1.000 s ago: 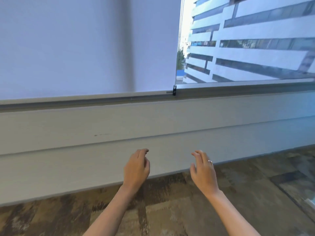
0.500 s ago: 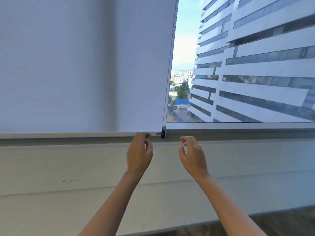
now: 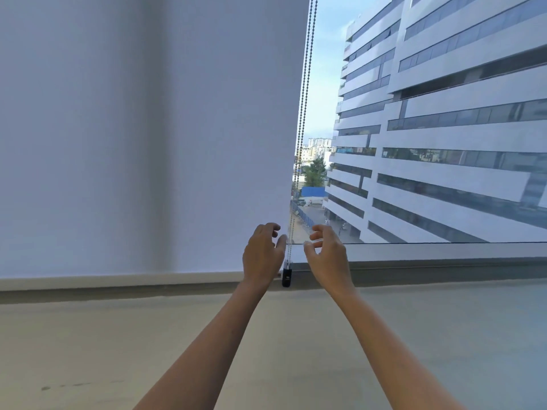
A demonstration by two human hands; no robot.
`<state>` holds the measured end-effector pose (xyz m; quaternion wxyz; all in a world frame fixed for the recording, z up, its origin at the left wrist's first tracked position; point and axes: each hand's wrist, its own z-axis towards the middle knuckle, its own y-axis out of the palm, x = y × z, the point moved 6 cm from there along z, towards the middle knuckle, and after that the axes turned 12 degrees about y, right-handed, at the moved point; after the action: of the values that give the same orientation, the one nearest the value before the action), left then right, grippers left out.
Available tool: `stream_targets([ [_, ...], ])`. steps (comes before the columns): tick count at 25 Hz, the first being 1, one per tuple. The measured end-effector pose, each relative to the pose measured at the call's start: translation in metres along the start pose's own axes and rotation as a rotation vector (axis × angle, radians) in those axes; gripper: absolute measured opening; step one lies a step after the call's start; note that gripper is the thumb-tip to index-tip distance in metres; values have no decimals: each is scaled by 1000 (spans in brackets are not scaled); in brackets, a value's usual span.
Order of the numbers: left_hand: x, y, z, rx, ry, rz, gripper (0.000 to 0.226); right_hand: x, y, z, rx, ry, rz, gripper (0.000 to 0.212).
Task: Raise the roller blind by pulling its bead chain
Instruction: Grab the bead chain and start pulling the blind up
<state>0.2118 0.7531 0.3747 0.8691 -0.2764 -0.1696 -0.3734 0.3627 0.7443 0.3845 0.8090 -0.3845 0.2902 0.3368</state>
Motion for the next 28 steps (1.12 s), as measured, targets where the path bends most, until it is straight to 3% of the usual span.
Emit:
stream_targets([
  [7,-16,64,89,14,126,-41,33,-15,21,111,113,-15,66,29],
  [11,-17,78,115,28,190,-74,25,-24,26,146,120,-23,122,25],
  [18,-13,85,107,39,327,-58,26,-58,11,175,371,-208,219,24],
  [25,-7,93,89,69,369,-153,32,-113,-10,217,324,-222,577,21],
  [28,-12,101,88,75,337,-195,35,-127,-17,222,363,-238,590,20],
])
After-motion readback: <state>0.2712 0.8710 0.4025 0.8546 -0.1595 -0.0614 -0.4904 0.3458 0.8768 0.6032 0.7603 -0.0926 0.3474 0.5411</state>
